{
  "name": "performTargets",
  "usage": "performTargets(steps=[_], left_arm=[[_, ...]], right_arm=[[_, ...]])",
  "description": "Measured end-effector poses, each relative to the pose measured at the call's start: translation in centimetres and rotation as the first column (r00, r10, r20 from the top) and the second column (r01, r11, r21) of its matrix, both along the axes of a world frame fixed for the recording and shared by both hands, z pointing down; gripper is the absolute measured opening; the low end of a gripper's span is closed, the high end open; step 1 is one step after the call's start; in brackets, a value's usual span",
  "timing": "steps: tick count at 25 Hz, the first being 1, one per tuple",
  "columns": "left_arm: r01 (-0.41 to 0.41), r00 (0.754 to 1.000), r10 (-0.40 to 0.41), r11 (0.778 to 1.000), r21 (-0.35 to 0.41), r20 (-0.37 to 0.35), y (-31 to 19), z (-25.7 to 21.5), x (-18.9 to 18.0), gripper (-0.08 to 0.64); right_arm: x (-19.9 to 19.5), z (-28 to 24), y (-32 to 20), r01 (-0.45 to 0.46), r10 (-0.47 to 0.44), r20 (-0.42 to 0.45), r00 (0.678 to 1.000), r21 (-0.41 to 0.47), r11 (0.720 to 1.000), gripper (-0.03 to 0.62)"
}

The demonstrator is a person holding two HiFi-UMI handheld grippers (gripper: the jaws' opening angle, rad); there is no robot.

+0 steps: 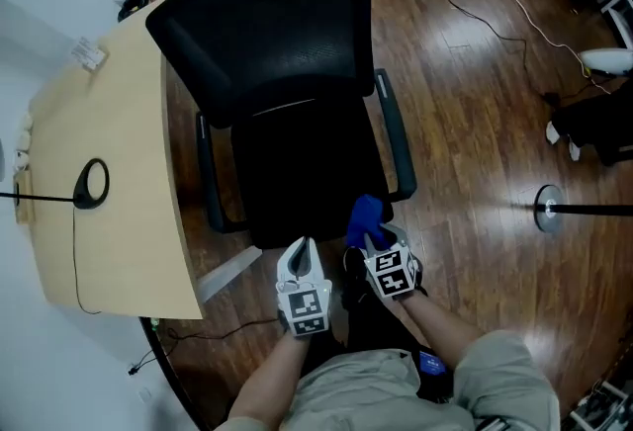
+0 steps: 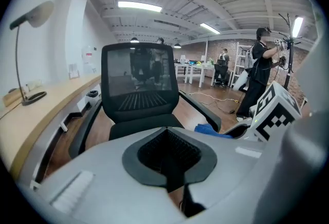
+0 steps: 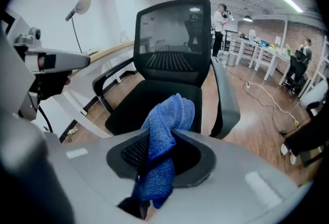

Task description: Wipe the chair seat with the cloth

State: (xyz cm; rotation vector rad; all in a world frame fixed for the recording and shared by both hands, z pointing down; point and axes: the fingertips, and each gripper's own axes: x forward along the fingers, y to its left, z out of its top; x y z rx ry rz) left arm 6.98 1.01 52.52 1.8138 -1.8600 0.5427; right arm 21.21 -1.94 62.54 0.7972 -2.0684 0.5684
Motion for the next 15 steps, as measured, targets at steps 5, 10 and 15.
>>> performTargets(steps=[5, 10, 15], left_arm=[[0.067, 0.998, -0.067, 0.997, 0.038, -0.004, 3.6, -3.9, -3.8, 0.005], [0.124, 0.992, -0.124, 0.989, 0.082, 0.0, 7.7, -8.2, -9.0, 0.005], [0.206, 0.977, -0.211, 0.971, 0.117, 0.024, 13.0, -11.3, -15.0, 0.005]], right_arm=[[-4.5, -8.1, 1.4, 0.032, -0.04, 0.092, 0.995, 0.083, 0.996, 0.094], [-11.4, -15.1, 4.6, 0.124, -0.152, 0.17, 0.974, 0.162, 0.979, 0.094], [-19.8, -19.4, 10.7, 0.284, -0.327, 0.229, 0.917, 0.2, 0.938, 0.094]])
